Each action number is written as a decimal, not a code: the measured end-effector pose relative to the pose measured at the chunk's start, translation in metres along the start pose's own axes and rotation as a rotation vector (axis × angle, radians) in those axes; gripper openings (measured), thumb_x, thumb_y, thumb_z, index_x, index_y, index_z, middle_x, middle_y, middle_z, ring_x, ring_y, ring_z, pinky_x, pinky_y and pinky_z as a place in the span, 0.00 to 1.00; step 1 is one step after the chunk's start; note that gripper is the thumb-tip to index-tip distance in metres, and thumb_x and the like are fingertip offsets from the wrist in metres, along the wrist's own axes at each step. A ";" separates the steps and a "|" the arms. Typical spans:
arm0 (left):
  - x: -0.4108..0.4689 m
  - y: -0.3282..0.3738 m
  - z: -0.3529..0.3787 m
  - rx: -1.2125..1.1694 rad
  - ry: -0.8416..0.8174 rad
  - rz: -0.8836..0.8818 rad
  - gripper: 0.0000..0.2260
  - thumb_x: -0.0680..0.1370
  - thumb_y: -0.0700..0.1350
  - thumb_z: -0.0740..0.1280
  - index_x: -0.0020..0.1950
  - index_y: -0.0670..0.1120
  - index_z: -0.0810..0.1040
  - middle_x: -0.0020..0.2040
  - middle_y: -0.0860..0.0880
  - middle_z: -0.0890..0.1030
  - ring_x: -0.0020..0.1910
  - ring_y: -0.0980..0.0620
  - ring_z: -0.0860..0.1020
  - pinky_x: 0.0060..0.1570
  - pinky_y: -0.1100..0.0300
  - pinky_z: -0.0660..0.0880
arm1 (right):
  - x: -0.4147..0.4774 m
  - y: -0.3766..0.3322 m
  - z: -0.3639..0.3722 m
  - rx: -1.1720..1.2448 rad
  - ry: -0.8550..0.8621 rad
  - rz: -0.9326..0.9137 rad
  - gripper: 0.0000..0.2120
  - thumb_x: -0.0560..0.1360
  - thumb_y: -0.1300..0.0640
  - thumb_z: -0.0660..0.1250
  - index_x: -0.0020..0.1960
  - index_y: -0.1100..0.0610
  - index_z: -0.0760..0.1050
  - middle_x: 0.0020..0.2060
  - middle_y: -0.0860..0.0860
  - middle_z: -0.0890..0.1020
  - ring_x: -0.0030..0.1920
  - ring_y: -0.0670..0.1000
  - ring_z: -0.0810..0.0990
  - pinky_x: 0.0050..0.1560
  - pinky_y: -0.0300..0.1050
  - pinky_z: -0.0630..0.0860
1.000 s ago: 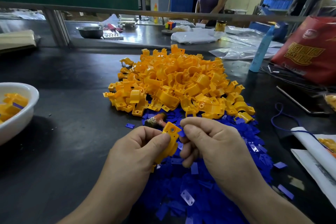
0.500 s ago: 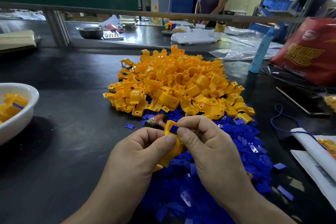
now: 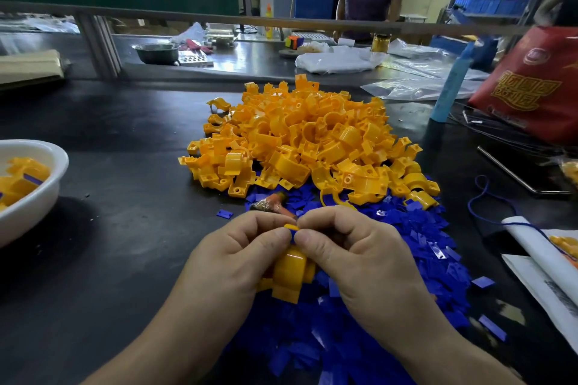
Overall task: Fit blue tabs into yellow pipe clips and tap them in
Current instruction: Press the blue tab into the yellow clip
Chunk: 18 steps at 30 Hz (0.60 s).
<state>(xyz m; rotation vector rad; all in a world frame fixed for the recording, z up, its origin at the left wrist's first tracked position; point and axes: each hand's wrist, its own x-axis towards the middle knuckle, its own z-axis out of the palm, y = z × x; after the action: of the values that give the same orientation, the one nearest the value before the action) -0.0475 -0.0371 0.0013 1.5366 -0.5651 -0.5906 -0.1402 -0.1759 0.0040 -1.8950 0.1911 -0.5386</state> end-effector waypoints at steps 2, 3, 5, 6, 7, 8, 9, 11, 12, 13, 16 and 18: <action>0.001 -0.001 -0.001 -0.009 -0.009 0.008 0.19 0.60 0.63 0.67 0.48 0.61 0.84 0.47 0.55 0.85 0.45 0.53 0.84 0.41 0.60 0.78 | 0.000 0.000 0.000 -0.009 -0.006 0.000 0.10 0.70 0.45 0.66 0.50 0.42 0.80 0.47 0.41 0.82 0.50 0.44 0.80 0.45 0.39 0.80; 0.001 -0.002 -0.002 -0.014 -0.011 0.008 0.19 0.60 0.63 0.67 0.47 0.61 0.84 0.47 0.55 0.85 0.45 0.54 0.84 0.40 0.60 0.78 | 0.000 -0.001 0.000 0.000 -0.009 0.004 0.10 0.69 0.45 0.66 0.50 0.43 0.80 0.47 0.41 0.82 0.50 0.44 0.80 0.45 0.39 0.80; 0.002 -0.003 -0.001 -0.015 -0.020 0.002 0.18 0.60 0.62 0.68 0.47 0.61 0.84 0.47 0.55 0.85 0.45 0.54 0.84 0.40 0.61 0.79 | 0.000 -0.001 0.000 0.011 -0.008 0.004 0.10 0.69 0.45 0.67 0.49 0.43 0.80 0.46 0.41 0.81 0.49 0.43 0.80 0.43 0.38 0.80; 0.001 -0.003 -0.001 -0.016 -0.026 0.001 0.17 0.60 0.62 0.68 0.46 0.61 0.84 0.46 0.55 0.85 0.45 0.55 0.84 0.39 0.62 0.79 | -0.001 -0.002 0.000 0.007 -0.002 -0.003 0.09 0.70 0.46 0.67 0.49 0.43 0.79 0.46 0.42 0.81 0.49 0.43 0.80 0.43 0.37 0.79; 0.001 -0.003 0.000 -0.018 -0.027 0.007 0.17 0.60 0.62 0.68 0.46 0.60 0.84 0.46 0.55 0.85 0.45 0.55 0.84 0.39 0.62 0.79 | -0.002 -0.002 0.000 0.003 0.003 -0.015 0.07 0.71 0.47 0.68 0.49 0.44 0.79 0.45 0.42 0.81 0.49 0.44 0.80 0.42 0.37 0.79; 0.001 -0.004 0.000 -0.017 -0.021 0.015 0.16 0.61 0.61 0.68 0.45 0.60 0.84 0.46 0.54 0.85 0.45 0.54 0.84 0.39 0.61 0.79 | -0.002 -0.001 0.000 -0.001 0.006 -0.029 0.06 0.72 0.50 0.69 0.48 0.44 0.79 0.45 0.42 0.81 0.48 0.45 0.80 0.42 0.37 0.79; 0.001 -0.004 0.000 -0.010 -0.011 0.022 0.15 0.61 0.61 0.67 0.45 0.60 0.84 0.46 0.54 0.85 0.45 0.53 0.84 0.40 0.60 0.80 | -0.003 -0.002 0.000 -0.005 0.007 -0.041 0.05 0.73 0.52 0.69 0.48 0.44 0.79 0.45 0.43 0.81 0.48 0.45 0.80 0.42 0.38 0.79; 0.000 -0.002 -0.001 0.010 0.002 0.026 0.15 0.61 0.60 0.67 0.45 0.60 0.84 0.46 0.53 0.85 0.46 0.52 0.84 0.43 0.57 0.80 | -0.002 -0.002 0.002 -0.010 -0.003 -0.047 0.05 0.74 0.53 0.69 0.49 0.44 0.79 0.45 0.43 0.81 0.48 0.45 0.80 0.43 0.39 0.79; -0.001 0.001 -0.002 0.029 0.004 0.024 0.15 0.62 0.60 0.67 0.45 0.60 0.84 0.46 0.53 0.85 0.46 0.52 0.84 0.41 0.58 0.80 | -0.002 -0.003 0.002 -0.014 -0.021 -0.044 0.06 0.74 0.52 0.68 0.50 0.44 0.79 0.45 0.42 0.81 0.48 0.45 0.80 0.44 0.39 0.80; -0.001 0.004 -0.004 0.058 0.011 0.023 0.14 0.63 0.59 0.67 0.45 0.60 0.84 0.45 0.53 0.85 0.45 0.53 0.84 0.40 0.59 0.79 | -0.001 -0.004 0.003 -0.028 -0.040 -0.042 0.06 0.74 0.50 0.67 0.51 0.43 0.78 0.46 0.41 0.80 0.48 0.44 0.80 0.45 0.38 0.80; 0.006 0.008 -0.023 0.138 0.135 0.013 0.06 0.70 0.54 0.69 0.45 0.58 0.83 0.43 0.52 0.85 0.41 0.54 0.83 0.34 0.63 0.77 | 0.003 -0.002 -0.008 -0.344 0.060 -0.129 0.13 0.71 0.39 0.62 0.55 0.38 0.73 0.46 0.38 0.75 0.48 0.41 0.77 0.43 0.33 0.77; 0.015 0.004 -0.042 0.228 0.289 -0.037 0.03 0.76 0.49 0.69 0.46 0.55 0.83 0.44 0.50 0.84 0.41 0.51 0.82 0.28 0.63 0.76 | 0.008 0.002 -0.023 -0.709 0.161 -0.179 0.19 0.73 0.40 0.61 0.62 0.42 0.70 0.51 0.37 0.74 0.51 0.40 0.74 0.46 0.33 0.74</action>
<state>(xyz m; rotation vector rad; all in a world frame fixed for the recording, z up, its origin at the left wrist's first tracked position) -0.0076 -0.0162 0.0063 1.8139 -0.3918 -0.3300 -0.1434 -0.1991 0.0114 -2.5726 0.3540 -0.8207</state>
